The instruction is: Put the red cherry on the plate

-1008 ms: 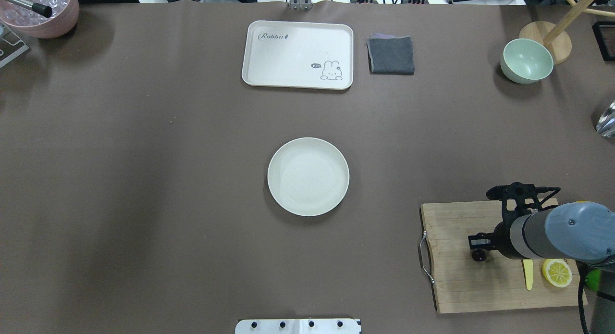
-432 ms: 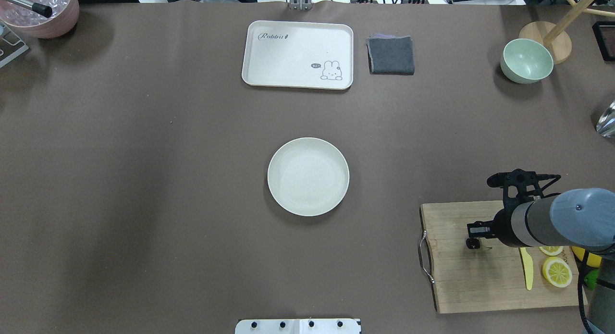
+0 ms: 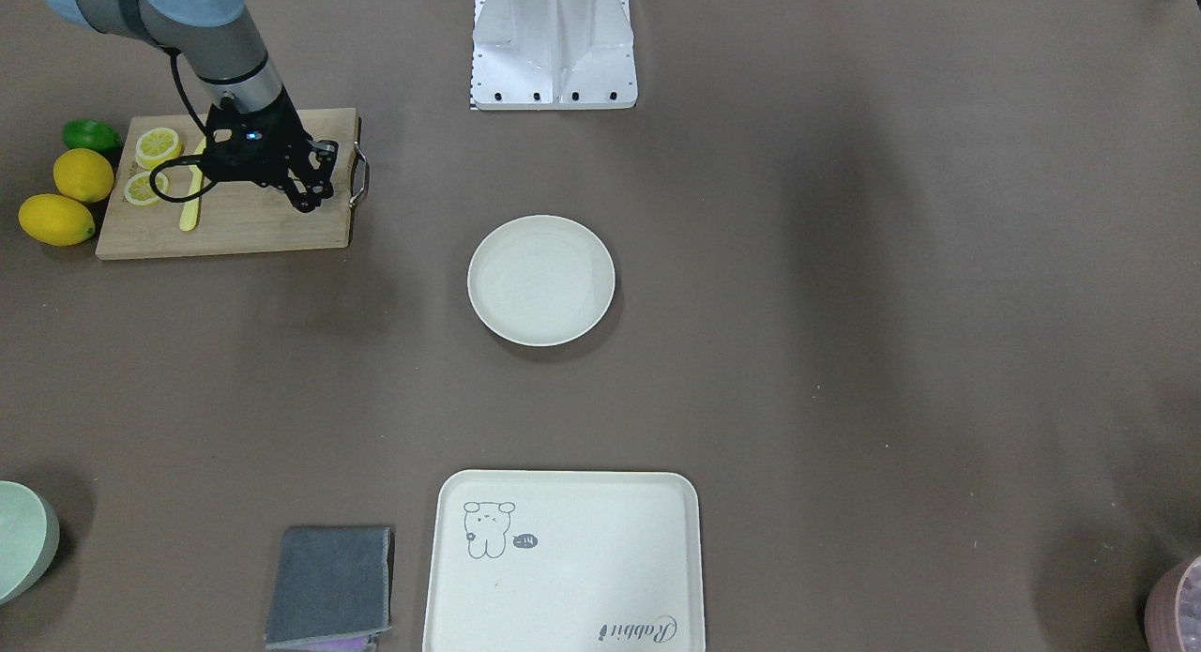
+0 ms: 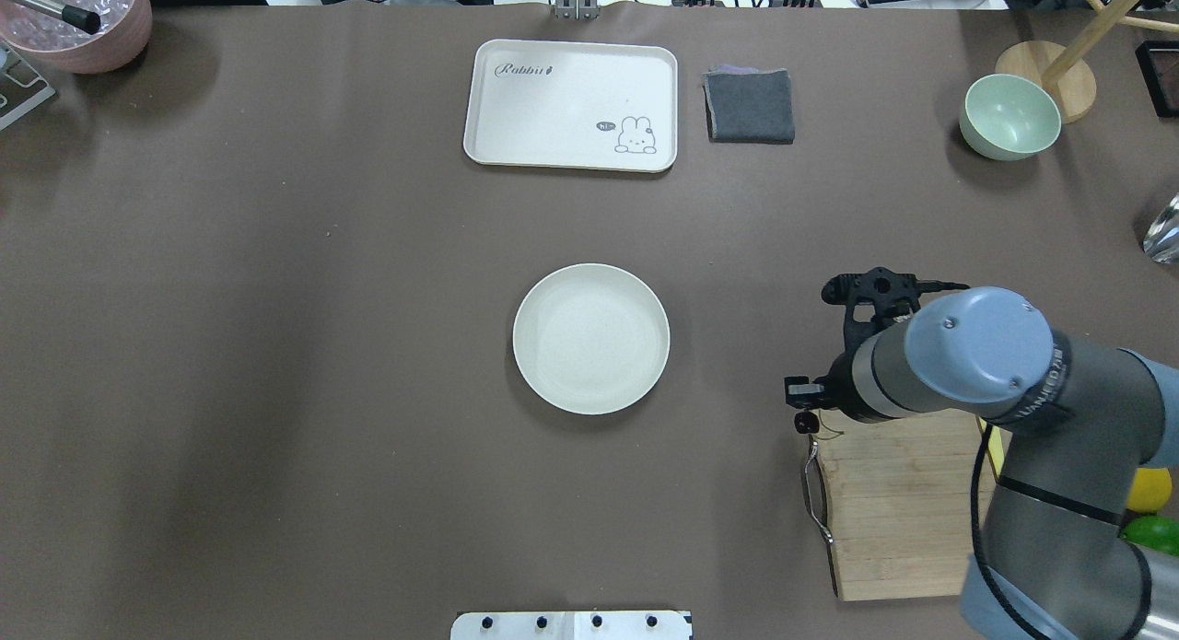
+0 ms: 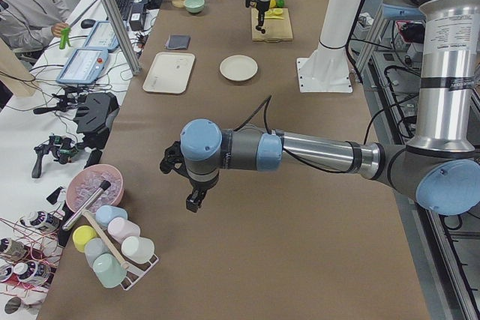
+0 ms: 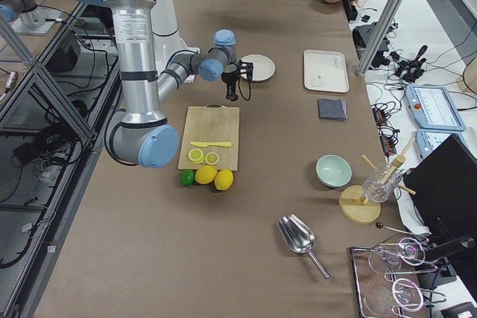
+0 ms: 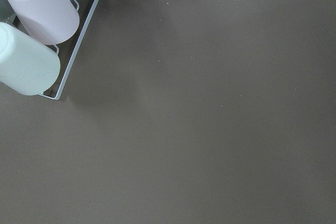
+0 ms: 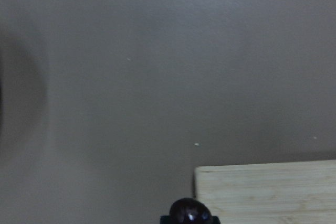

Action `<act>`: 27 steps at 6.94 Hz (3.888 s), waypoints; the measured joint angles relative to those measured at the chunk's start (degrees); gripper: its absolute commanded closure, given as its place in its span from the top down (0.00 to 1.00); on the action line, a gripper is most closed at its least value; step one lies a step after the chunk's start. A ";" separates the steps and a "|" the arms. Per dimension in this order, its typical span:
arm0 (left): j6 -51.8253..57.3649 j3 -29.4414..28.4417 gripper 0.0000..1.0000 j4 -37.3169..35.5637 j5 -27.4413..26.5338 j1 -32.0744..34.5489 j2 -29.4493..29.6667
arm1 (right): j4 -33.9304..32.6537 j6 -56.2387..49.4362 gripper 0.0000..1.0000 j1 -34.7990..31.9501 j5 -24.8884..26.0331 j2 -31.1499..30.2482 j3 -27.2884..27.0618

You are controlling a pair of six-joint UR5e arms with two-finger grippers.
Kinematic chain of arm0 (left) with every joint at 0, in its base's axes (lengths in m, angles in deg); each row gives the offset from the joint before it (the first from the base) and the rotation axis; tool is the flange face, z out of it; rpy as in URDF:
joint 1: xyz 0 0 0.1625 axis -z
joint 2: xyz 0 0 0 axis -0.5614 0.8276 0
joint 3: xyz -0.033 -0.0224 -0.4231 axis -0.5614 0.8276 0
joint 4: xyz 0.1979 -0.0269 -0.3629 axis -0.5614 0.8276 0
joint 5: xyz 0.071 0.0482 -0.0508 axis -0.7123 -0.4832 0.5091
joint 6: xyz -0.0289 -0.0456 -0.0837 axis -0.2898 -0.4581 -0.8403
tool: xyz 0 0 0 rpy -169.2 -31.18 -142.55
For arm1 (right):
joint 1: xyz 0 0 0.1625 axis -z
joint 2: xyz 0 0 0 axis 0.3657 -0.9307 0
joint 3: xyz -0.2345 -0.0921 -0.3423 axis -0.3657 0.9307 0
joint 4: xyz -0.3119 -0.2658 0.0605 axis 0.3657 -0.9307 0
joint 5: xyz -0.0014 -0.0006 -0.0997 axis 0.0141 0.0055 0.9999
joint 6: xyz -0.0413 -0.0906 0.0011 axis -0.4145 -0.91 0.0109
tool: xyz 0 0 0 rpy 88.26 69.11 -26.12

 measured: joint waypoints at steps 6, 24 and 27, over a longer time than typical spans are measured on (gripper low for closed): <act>-0.19 -6.36 0.98 11.56 -0.12 -0.02 0.03 | -6.08 14.32 1.00 0.39 0.64 35.09 29.36; -8.09 6.53 0.98 -16.84 -6.62 -6.18 5.03 | -27.57 -88.05 1.00 -64.53 -22.03 -17.54 8.43; -8.02 6.44 0.98 -16.42 -6.59 -6.38 4.89 | -13.14 -88.41 1.00 -67.01 -22.80 -23.87 15.03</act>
